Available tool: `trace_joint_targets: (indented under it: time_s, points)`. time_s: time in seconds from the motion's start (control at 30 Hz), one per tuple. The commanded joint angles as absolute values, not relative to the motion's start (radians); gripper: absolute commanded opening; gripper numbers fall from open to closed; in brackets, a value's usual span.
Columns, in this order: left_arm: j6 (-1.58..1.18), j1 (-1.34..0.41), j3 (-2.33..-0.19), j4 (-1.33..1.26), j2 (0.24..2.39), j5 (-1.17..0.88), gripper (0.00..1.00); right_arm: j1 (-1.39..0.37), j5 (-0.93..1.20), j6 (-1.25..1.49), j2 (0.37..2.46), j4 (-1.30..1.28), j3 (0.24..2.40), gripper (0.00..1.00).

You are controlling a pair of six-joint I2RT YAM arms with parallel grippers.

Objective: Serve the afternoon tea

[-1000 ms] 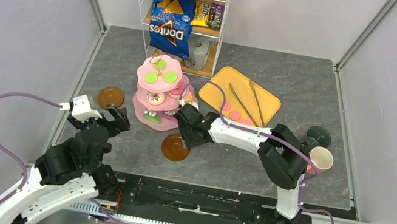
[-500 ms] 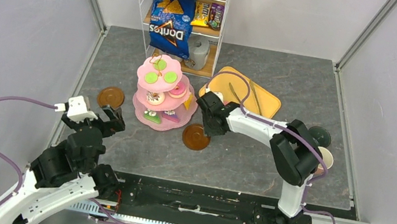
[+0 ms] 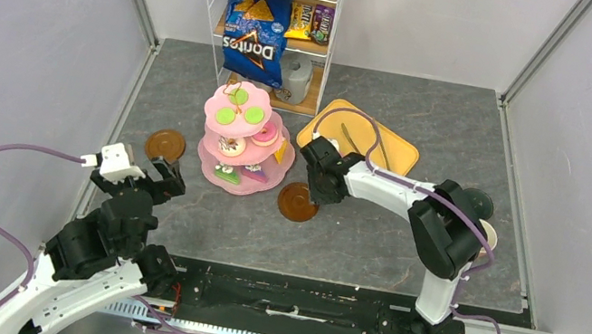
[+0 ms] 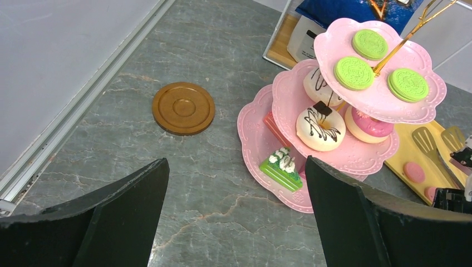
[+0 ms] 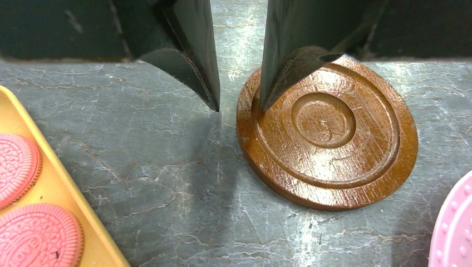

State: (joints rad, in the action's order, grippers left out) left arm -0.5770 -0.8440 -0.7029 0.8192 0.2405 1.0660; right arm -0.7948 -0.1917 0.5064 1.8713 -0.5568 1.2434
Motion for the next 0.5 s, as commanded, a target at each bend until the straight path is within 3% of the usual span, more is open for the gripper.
trace_joint_targets:
  time_s: [0.0,0.2,0.47]
  points:
    - [-0.577,-0.844,-0.725,0.822,0.247,1.112,0.98,-0.767,-0.197,0.506,1.9,-0.545,1.225,0.39]
    - [-0.579,-0.844,-0.724,0.822,0.242,1.113,0.97,-0.711,-0.2,0.513,1.905,-0.524,1.21,0.29]
    - [-0.58,-0.844,-0.725,0.825,0.239,1.113,0.97,-0.681,-0.211,0.517,1.94,-0.511,1.267,0.25]
